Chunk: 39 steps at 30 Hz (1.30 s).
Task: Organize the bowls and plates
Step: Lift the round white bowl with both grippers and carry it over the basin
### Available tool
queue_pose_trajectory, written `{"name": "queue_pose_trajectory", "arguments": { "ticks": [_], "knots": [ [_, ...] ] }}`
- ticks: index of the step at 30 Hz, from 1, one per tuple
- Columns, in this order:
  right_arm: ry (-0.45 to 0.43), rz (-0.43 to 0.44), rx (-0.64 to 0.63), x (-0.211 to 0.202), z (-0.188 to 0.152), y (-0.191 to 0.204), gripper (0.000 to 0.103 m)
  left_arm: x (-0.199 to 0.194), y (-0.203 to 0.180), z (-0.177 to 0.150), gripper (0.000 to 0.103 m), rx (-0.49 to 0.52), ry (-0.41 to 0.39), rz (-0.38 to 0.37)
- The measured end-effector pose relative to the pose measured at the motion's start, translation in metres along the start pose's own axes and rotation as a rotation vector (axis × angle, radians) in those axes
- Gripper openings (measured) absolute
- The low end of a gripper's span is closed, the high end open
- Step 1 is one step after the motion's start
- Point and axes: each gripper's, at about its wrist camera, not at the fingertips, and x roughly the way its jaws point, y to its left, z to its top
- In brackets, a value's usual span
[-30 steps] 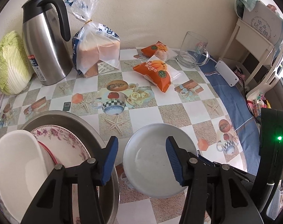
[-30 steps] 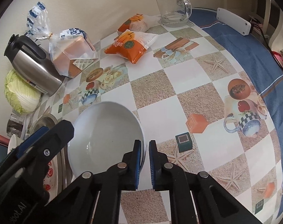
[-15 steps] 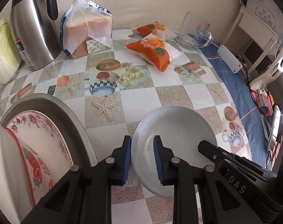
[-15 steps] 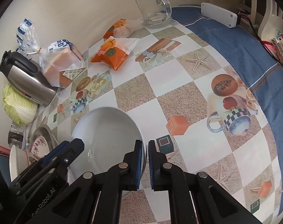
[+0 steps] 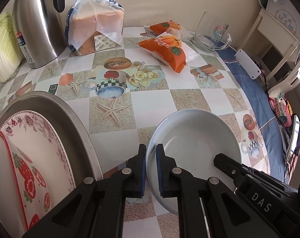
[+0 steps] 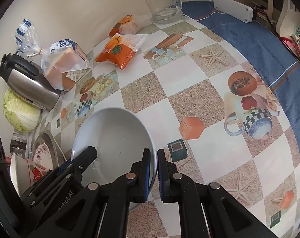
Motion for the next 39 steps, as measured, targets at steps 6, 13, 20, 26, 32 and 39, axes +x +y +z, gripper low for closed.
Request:
{"name": "queue_pose_trajectory", "arguments": {
  "ticks": [6,13,20,26,32,39],
  "knots": [
    [-0.006,0.006,-0.01,-0.006,0.001,0.002,0.008,-0.016,0.0,0.004,0.01,0.009,-0.033,0.003],
    [-0.057,0.026,-0.035,-0.031,0.003,0.018,0.008,-0.053,0.009,0.012,0.01,-0.006,-0.093,-0.01],
    [-0.096,0.028,-0.079,-0.058,0.001,0.043,0.008,-0.086,0.016,0.014,0.01,-0.009,-0.153,-0.012],
    [-0.126,0.051,-0.107,-0.076,-0.002,0.059,0.008,-0.112,0.024,0.012,0.01,-0.022,-0.194,0.0],
    [-0.17,0.033,-0.165,-0.093,-0.011,0.083,0.009,-0.132,0.033,0.007,0.01,-0.042,-0.232,0.017],
    [-0.193,0.057,-0.199,-0.106,-0.018,0.1,0.009,-0.15,0.051,0.003,0.01,-0.083,-0.26,0.016]
  ]
}}
